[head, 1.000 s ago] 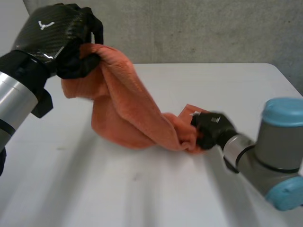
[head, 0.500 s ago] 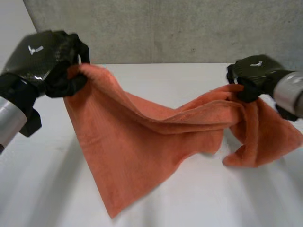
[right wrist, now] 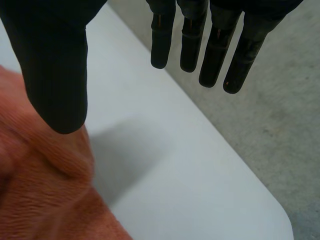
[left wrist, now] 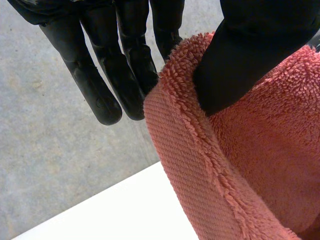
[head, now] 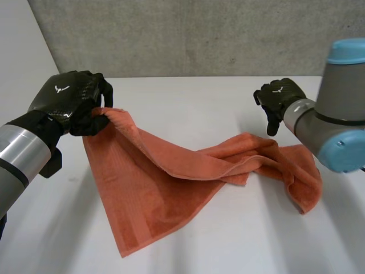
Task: Fold the laundry
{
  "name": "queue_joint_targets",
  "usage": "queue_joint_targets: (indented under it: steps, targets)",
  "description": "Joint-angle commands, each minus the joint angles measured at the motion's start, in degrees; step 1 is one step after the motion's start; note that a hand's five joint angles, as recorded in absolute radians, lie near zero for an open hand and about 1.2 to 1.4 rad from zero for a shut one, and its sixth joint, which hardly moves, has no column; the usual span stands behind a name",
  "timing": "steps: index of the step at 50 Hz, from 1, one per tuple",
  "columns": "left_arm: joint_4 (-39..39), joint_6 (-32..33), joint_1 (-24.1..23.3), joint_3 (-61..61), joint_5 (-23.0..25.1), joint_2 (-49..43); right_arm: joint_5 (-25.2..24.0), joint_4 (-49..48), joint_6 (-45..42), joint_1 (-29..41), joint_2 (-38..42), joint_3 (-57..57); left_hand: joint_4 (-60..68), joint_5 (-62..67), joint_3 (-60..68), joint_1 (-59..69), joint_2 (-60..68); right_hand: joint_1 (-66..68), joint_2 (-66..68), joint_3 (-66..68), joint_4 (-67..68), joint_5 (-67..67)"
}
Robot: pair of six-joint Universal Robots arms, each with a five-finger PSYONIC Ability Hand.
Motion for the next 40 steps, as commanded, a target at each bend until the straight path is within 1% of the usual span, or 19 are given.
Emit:
queue_joint_targets:
  steps: [1,4,6,7,10,12,18,25,29,31,33,37,40]
  targets:
    - [0.0,-0.1,-0.2,1.1,0.0,0.6,-2.9,-5.5,5.2,-0.6,-13.9,18.7,11.0,14.2,11.5,16.0,10.8,10.5,7.3,7.7,7.9,7.8]
    - [-0.1,-0.2,-0.3,2.3,-0.2,1.1,-4.5,-5.8,9.1,-0.6,-17.2,23.8,11.3,14.5,11.8,16.3,11.1,11.0,7.8,8.2,8.4,8.3]
    - [-0.1,-0.3,-0.5,2.9,-0.2,1.3,-5.7,-5.9,11.5,-0.7,-18.1,25.8,11.7,14.8,12.1,16.6,11.5,11.2,8.0,8.3,8.6,8.5]
    - [-0.2,-0.3,-1.0,3.7,-0.3,1.8,-7.1,-6.0,13.7,-0.7,-18.6,27.6,11.8,15.0,12.3,16.8,11.6,11.5,8.3,8.7,8.9,8.8]
    - [-0.3,-0.4,-1.2,4.4,-0.4,2.9,-9.8,-6.5,16.6,-1.1,-18.7,29.9,11.8,15.0,12.3,16.8,11.6,11.7,8.5,8.8,9.1,9.0]
    - [-0.3,-0.7,-1.7,4.8,-0.4,4.4,-12.4,-8.4,19.0,-1.9,-18.7,32.0,11.8,15.0,12.3,16.8,11.6,11.8,8.6,9.0,9.3,9.2]
    - [-0.4,-3.9,-2.1,5.7,-0.5,7.3,-16.7,-16.4,24.4,-2.5,-17.6,35.4,11.8,15.0,12.3,16.8,11.6,13.5,10.3,10.7,10.9,10.8]
    - [-0.5,-5.1,-2.5,6.4,-0.5,9.3,-17.3,-19.5,26.2,-2.1,-12.1,33.8,11.8,15.0,12.3,16.8,11.6,20.2,17.0,17.4,17.7,17.6]
    - [-0.5,-5.2,-2.5,7.0,-0.5,9.3,-17.3,-19.5,26.5,-1.9,-8.9,32.3,11.8,15.0,12.3,16.8,11.6,28.3,25.1,25.5,25.7,25.6]
    - [-0.5,-5.2,-2.5,7.2,-0.5,9.2,-17.0,-19.5,26.4,-1.8,-7.7,32.2,11.8,15.0,12.3,16.8,11.6,38.0,34.8,35.2,35.4,35.4]
    - [-0.4,-5.2,-2.5,7.2,-0.5,9.2,-16.9,-19.7,26.4,-1.8,-7.5,32.3,11.8,15.0,12.3,16.8,11.6,44.6,41.4,41.8,42.0,41.9]
    - [-0.3,-5.3,-1.8,7.4,-0.6,8.9,-16.8,-19.4,26.4,-2.1,-7.5,32.3,11.8,15.0,12.3,16.8,11.6,43.8,40.6,41.0,41.2,41.1]
    - [-0.2,-5.3,-1.5,7.5,-0.6,8.5,-17.0,-19.1,26.5,-2.2,-8.2,32.8,11.8,15.0,12.3,16.8,11.6,33.6,30.4,30.7,31.0,30.9]
